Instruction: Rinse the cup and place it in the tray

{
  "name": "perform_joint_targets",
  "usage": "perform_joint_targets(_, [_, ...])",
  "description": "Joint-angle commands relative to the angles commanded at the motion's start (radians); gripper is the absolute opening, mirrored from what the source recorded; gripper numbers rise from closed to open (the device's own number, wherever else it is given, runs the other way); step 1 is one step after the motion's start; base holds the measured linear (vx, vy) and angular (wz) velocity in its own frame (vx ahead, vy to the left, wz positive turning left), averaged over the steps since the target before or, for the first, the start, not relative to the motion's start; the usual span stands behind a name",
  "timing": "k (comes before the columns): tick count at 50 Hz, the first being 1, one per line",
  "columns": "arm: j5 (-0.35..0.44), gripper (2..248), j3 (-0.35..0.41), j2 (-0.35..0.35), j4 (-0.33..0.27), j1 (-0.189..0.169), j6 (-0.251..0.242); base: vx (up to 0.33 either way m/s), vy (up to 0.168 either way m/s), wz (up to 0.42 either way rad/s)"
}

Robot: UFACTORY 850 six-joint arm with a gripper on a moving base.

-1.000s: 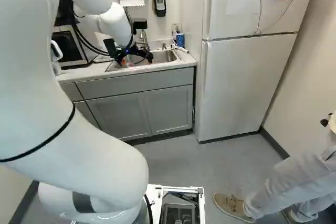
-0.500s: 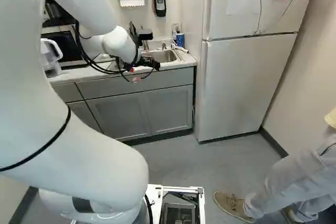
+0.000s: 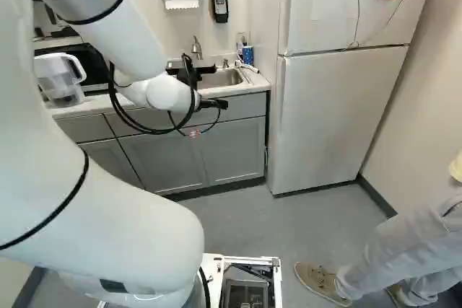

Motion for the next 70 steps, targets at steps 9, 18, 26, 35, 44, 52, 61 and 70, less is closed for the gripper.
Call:
perform_joint_targets(9, [0.088, 247, 0.065, 0.014, -0.025, -0.011, 0.02, 0.0, 0.0, 0.0])
perform_joint_targets(18, [0.167, 247, 0.124, 0.027, -0.047, -0.021, 0.037, 0.0, 0.0, 0.0])
perform_joint_targets(26, [0.23, 247, 0.17, 0.038, -0.064, -0.029, 0.051, 0.0, 0.0, 0.0])
perform_joint_targets(35, [0.292, 247, 0.216, 0.048, -0.081, -0.036, 0.065, 0.0, 0.0, 0.0])
perform_joint_targets(44, [0.346, 247, 0.256, 0.057, -0.096, -0.043, 0.077, 0.0, 0.0, 0.0])
perform_joint_targets(52, [0.386, 247, 0.286, 0.063, -0.107, -0.048, 0.086, 0.0, 0.0, 0.0])
perform_joint_targets(61, [0.421, 247, 0.312, 0.069, -0.117, -0.052, 0.094, 0.0, 0.0, 0.0])
perform_joint_targets(70, [0.448, 247, 0.332, 0.073, -0.125, -0.056, 0.1, 0.0, 0.0, 0.0])
